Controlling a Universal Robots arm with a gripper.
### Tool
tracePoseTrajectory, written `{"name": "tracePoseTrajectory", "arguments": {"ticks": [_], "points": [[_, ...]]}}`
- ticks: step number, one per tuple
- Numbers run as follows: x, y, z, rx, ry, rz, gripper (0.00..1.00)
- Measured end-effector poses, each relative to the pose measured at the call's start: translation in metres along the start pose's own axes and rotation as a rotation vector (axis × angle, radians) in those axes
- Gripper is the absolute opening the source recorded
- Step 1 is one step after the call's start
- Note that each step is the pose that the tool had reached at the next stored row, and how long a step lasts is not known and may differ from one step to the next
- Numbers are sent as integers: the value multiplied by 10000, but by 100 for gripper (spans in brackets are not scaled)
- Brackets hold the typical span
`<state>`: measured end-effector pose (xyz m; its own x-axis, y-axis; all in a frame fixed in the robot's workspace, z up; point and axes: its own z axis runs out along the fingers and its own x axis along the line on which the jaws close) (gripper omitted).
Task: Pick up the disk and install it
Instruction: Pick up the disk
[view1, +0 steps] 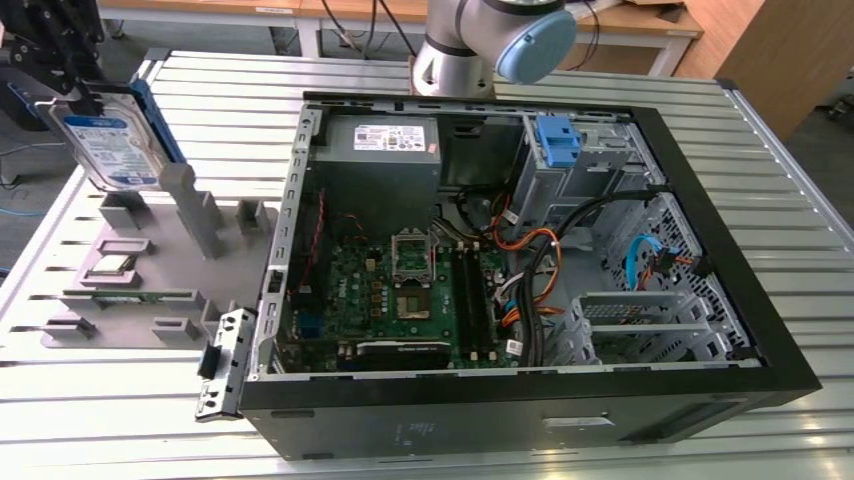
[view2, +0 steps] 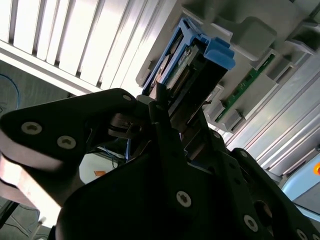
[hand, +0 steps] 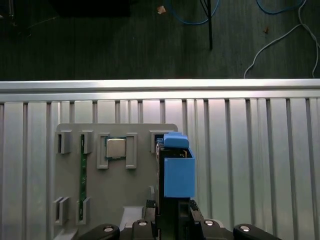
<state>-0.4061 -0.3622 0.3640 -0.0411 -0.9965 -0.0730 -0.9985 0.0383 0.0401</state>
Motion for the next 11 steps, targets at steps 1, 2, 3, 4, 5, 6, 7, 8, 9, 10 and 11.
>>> {"name": "tracePoseTrajectory", "arguments": {"ticks": [1,2,3,4,5,6,7,8,9,10,11], "points": [[-2,1,-24,1,0,0,35],[-4,2,-48,1,-1,0,35],[-5,3,-75,1,0,-1,35],[-7,4,-100,0,0,0,35],[-9,5,-126,1,0,0,35],[-11,6,-153,1,-1,-1,35],[-13,7,-181,1,0,0,35],[-15,8,-209,0,0,0,35],[-17,9,-237,1,-1,0,35],[-20,11,-270,1,0,0,35],[-22,12,-300,1,0,0,35]]}}
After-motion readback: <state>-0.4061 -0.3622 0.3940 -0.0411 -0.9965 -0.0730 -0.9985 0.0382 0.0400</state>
